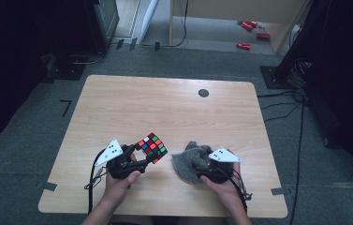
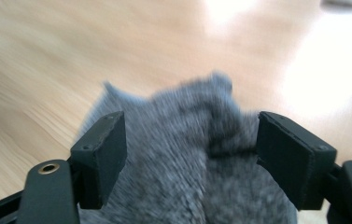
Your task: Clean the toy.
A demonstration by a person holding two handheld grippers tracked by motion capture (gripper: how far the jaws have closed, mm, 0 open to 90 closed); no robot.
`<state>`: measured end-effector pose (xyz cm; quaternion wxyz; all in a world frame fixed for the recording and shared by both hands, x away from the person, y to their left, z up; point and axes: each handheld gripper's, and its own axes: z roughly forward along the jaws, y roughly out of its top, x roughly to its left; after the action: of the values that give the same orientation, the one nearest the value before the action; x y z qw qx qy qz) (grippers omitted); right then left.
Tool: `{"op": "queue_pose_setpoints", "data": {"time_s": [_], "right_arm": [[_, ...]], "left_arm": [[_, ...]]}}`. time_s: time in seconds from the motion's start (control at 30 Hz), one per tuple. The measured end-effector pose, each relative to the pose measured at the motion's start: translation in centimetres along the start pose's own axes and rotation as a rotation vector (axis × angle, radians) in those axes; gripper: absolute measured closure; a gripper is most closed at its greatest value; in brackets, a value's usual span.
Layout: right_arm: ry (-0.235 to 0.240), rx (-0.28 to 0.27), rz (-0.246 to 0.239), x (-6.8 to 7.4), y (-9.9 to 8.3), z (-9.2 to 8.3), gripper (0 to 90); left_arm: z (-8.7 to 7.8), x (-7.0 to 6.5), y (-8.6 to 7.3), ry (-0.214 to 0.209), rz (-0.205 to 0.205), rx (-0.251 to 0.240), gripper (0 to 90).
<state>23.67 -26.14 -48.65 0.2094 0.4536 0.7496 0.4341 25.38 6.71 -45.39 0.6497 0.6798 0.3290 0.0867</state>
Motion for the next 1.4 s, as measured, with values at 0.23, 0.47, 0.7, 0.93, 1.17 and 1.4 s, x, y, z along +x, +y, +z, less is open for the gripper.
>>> {"op": "queue_pose_setpoints", "data": {"time_s": [0.23,0.47,0.7,0.93,1.17,1.4], "right_arm": [[0.161,-0.169,-0.022,3.1,1.6,-1.4,24.2],[0.221,-0.201,-0.101,6.8,2.1,-0.9,27.5],[0.172,-0.234,-0.131,8.7,2.1,-0.3,27.8],[0.102,-0.273,-0.163,9.5,2.1,-0.1,33.1],[0.071,-0.268,-0.186,9.6,1.9,-0.1,34.6],[0.076,-0.237,-0.193,9.1,1.7,-0.1,34.7]], "left_arm": [[0.6,-0.4,0.1,0.016,-0.015,0.003,34.7],[1.1,-1.4,0.1,0.001,-0.039,0.008,34.7],[1.8,-2.4,-0.3,-0.023,-0.034,0.038,34.7],[2.4,-3.0,-0.6,-0.054,-0.045,0.068,34.7],[2.6,-2.7,-0.7,-0.076,-0.049,0.081,34.2],[2.4,-2.3,-0.4,-0.098,-0.043,0.074,30.0]]}}
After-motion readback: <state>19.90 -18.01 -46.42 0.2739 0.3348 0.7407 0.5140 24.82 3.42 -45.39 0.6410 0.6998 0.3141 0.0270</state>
